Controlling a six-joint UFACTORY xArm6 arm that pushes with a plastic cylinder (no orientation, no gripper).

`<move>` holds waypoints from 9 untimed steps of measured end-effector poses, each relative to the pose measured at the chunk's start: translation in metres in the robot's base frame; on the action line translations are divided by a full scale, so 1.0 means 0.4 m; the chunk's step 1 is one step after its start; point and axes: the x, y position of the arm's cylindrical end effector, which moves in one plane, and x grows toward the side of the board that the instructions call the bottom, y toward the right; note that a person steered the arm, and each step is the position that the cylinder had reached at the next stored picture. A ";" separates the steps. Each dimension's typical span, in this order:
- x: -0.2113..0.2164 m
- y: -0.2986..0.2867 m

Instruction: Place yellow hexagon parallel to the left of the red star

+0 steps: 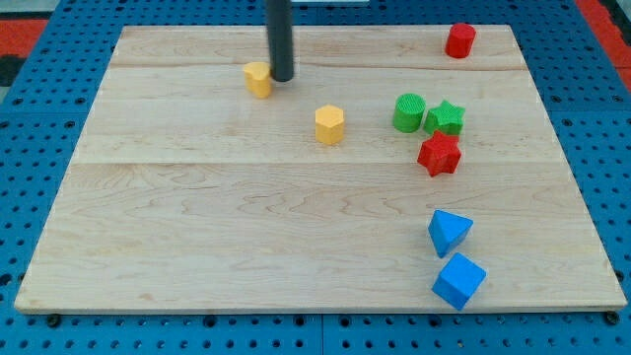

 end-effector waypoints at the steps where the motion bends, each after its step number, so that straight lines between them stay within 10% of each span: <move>1: 0.023 -0.057; 4: 0.145 0.272; 9: 0.253 0.100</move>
